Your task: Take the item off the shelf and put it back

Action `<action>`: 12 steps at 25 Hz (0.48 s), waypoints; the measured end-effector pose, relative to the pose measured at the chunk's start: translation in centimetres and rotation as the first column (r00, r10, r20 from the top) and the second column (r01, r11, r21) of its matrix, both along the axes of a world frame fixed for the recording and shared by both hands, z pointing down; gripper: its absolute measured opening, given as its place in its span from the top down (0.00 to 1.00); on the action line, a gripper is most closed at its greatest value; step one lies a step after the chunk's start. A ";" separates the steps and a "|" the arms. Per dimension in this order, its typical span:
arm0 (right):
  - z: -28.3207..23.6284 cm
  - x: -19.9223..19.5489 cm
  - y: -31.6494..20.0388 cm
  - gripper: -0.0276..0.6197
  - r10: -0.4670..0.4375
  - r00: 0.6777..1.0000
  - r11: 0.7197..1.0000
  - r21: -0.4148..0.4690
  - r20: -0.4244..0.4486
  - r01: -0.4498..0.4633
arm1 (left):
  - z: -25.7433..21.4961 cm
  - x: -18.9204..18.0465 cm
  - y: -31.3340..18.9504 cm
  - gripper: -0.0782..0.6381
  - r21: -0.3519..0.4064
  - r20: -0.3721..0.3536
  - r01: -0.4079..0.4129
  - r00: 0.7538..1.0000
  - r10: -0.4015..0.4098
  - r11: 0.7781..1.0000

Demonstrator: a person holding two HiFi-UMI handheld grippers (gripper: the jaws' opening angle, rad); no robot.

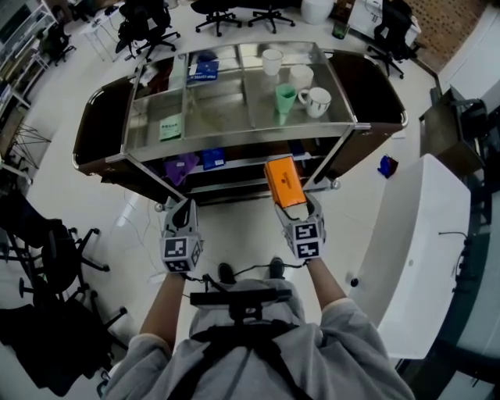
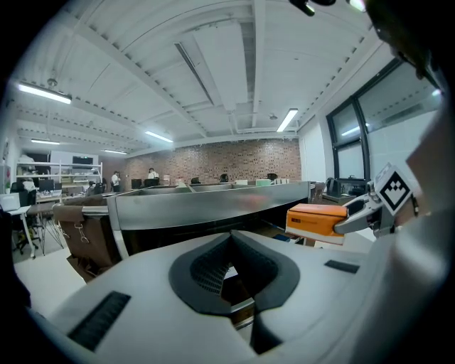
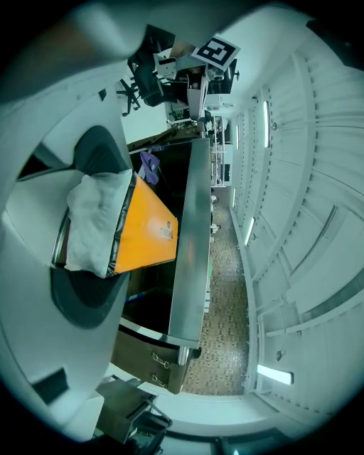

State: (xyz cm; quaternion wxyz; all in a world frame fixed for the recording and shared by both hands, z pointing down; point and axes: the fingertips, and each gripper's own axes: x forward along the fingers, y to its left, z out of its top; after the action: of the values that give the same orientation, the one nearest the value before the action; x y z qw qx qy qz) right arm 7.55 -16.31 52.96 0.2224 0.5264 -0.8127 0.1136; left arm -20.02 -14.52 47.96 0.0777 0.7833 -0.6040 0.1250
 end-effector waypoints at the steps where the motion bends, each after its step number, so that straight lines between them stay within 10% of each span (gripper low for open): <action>1: 0.3 -0.3 -0.5 0.39 -0.003 1.000 1.000 -0.004 -0.001 0.003 | 0.1 0.2 -0.2 0.88 -0.001 0.002 -0.004 1.000 0.004 1.000; 12: 5.3 -4.1 -7.8 0.39 0.017 1.000 0.999 -0.047 -0.010 -0.017 | 2.7 2.4 -3.8 0.88 -0.046 0.022 -0.066 0.997 0.068 0.997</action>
State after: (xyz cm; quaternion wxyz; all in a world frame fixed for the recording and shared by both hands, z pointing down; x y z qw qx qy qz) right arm 3.43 -24.11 58.29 0.2378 0.5286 -0.8041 0.1319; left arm -17.58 -18.28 50.66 0.0843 0.7996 -0.5753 0.1504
